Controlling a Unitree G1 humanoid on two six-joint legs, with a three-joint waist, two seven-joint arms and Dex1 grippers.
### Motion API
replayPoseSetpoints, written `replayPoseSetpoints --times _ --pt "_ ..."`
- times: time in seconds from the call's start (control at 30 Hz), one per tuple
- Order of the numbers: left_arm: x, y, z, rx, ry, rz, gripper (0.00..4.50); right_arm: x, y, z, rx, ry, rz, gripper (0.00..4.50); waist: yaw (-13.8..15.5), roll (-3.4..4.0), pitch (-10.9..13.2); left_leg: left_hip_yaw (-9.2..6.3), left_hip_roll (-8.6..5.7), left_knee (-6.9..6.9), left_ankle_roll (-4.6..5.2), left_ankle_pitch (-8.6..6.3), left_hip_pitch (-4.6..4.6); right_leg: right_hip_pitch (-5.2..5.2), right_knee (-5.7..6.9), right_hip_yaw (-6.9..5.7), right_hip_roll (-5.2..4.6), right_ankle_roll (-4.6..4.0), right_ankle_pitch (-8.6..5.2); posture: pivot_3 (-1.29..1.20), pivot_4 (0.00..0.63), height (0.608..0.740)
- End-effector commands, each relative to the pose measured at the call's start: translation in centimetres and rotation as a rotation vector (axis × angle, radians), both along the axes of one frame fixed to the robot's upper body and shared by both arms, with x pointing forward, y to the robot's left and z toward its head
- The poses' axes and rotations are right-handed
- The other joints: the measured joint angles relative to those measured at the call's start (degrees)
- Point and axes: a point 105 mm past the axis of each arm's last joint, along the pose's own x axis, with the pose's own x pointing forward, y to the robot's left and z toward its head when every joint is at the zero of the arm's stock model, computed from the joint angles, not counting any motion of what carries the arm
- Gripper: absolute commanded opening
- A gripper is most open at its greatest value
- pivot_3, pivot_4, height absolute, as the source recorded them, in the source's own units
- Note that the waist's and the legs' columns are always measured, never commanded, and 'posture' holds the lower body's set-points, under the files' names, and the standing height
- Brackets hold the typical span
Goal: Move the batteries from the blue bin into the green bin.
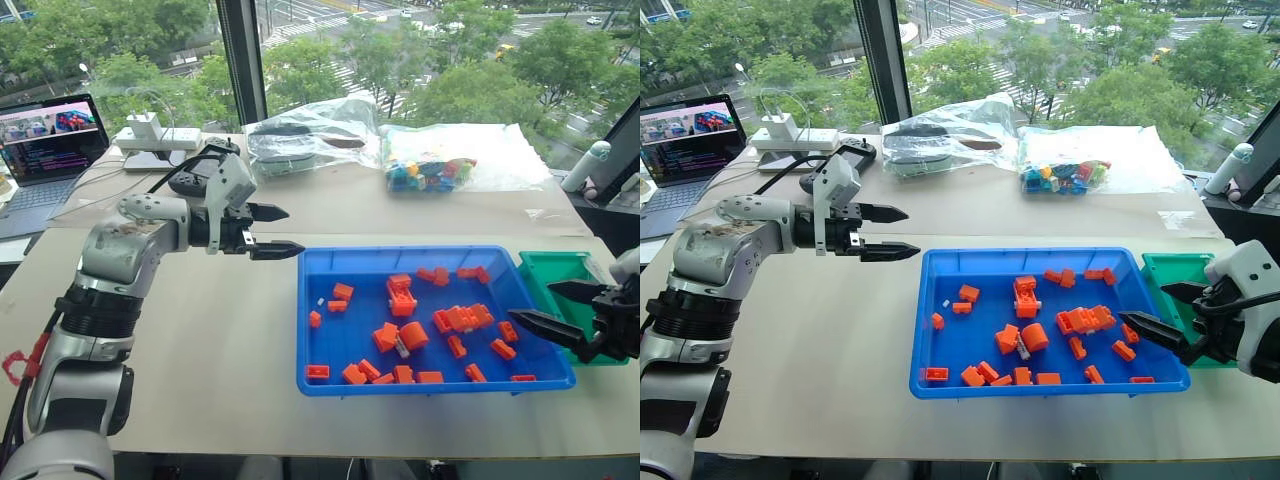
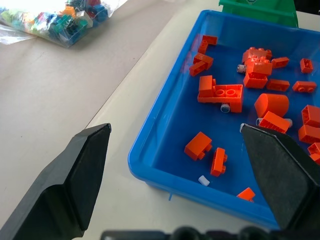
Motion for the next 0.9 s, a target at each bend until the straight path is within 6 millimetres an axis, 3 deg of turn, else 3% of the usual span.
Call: replayPoseSetpoints --times 0.03,0.13,0.27,0.4,0.6,0.9 --pt "0.0 0.2 1.8 -0.03 -0.053 -0.006 4.5 -0.3 0.4 0.5 -0.02 0.001 0.036 4.47 0.0 0.0 0.0 0.0 0.0 0.0 0.0 0.0 0.0 0.0 0.0 0.0 0.0 0.0 0.0 0.0 0.15 0.732" --pt "-1.5 -0.8 3.4 -0.032 -0.069 -0.141 4.5 -0.6 1.9 0.9 -0.054 0.06 0.143 4.47 0.0 0.0 0.0 0.01 -0.02 0.01 0.0 0.0 0.0 0.0 0.0 0.0 -0.01 0.0 0.0 0.0 0.15 0.732" --pt "-2.4 -2.1 2.8 0.09 -0.106 -0.284 4.5 0.4 3.3 1.4 -0.133 0.075 0.255 4.47 -0.2 0.01 0.0 0.05 0.03 0.03 0.0 0.0 0.01 0.0 0.01 0.0 0.04 0.0 0.0 0.0 0.15 0.732" --pt "-2.2 -3.4 2.6 0.078 -0.07 -0.322 4.5 1.4 4.0 1.2 -0.175 0.078 0.332 4.47 -0.1 0.0 0.0 0.28 0.0 0.04 0.0 0.0 0.01 0.02 -0.03 0.0 0.01 0.0 0.0 0.0 0.15 0.732" --pt "-4.0 -5.1 1.1 0.112 -0.022 -0.453 4.5 3.2 3.4 -0.7 -0.324 0.117 0.404 4.47 -0.1 0.0 0.0 0.28 0.01 0.06 0.01 0.0 -0.02 0.0 -0.04 0.0 0.01 0.0 0.0 0.0 0.15 0.732" --pt "-4.7 -7.4 -0.4 0.135 -0.057 -0.508 4.5 5.2 1.4 -4.0 -0.505 0.23 0.579 4.47 -0.3 0.02 0.0 0.26 0.03 0.17 0.01 0.0 0.0 -0.03 0.01 0.02 0.01 0.0 0.0 0.0 0.15 0.732"
